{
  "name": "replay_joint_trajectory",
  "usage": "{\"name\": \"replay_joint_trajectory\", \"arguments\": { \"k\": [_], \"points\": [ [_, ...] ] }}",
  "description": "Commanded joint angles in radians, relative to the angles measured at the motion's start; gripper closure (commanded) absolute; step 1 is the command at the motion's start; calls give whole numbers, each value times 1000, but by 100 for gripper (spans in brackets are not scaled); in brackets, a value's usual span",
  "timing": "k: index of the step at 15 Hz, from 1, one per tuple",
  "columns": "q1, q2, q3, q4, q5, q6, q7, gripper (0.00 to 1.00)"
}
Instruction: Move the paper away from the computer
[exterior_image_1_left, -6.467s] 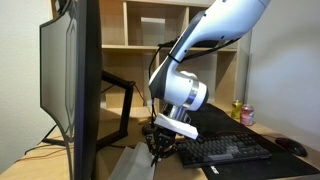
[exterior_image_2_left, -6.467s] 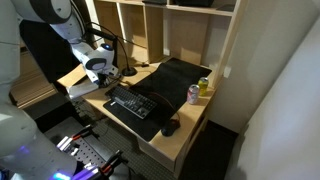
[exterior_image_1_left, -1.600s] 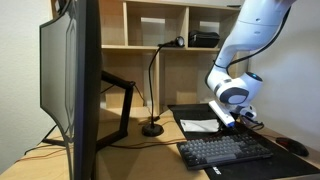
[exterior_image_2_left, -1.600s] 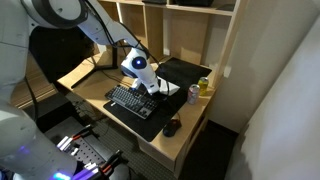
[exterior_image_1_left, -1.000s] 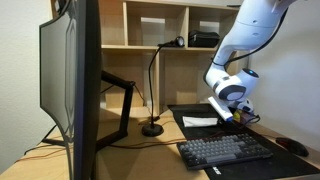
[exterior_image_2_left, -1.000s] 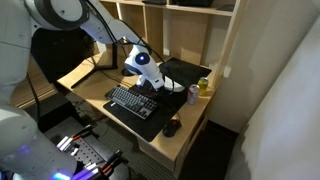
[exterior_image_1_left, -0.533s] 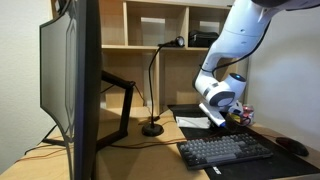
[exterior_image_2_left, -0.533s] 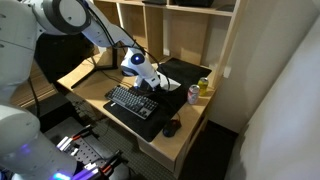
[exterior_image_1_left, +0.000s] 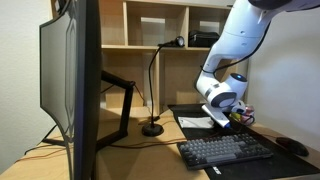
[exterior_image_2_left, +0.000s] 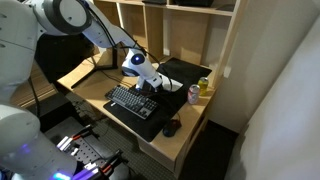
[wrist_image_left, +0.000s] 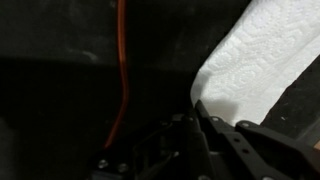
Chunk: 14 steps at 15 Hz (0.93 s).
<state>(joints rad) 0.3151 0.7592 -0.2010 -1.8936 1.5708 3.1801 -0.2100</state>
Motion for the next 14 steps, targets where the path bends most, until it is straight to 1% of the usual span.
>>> {"name": "replay_joint_trajectory", "arguments": {
  "k": [1, 3, 4, 5, 6, 7, 9, 11, 12, 13, 14],
  "points": [
    [-21, 12, -1, -18, 27, -10, -20, 62],
    [-17, -13, 3, -27, 25, -28, 1, 50],
    [-17, -30, 2, -34, 25, -33, 6, 42],
    [-14, -52, -3, -73, -18, -53, 39, 35],
    [-4, -68, -14, -115, -65, -57, 79, 27],
    [7, -97, -34, -185, -147, -96, 147, 18],
    [50, -146, -108, -263, -301, -181, 273, 5],
    [95, -203, -201, -312, -460, -310, 406, 0],
    [101, -225, -224, -309, -485, -324, 430, 0],
    [96, -257, -229, -309, -468, -314, 439, 0],
    [-17, -314, -123, -326, -541, -243, 494, 0]
  ]
}}
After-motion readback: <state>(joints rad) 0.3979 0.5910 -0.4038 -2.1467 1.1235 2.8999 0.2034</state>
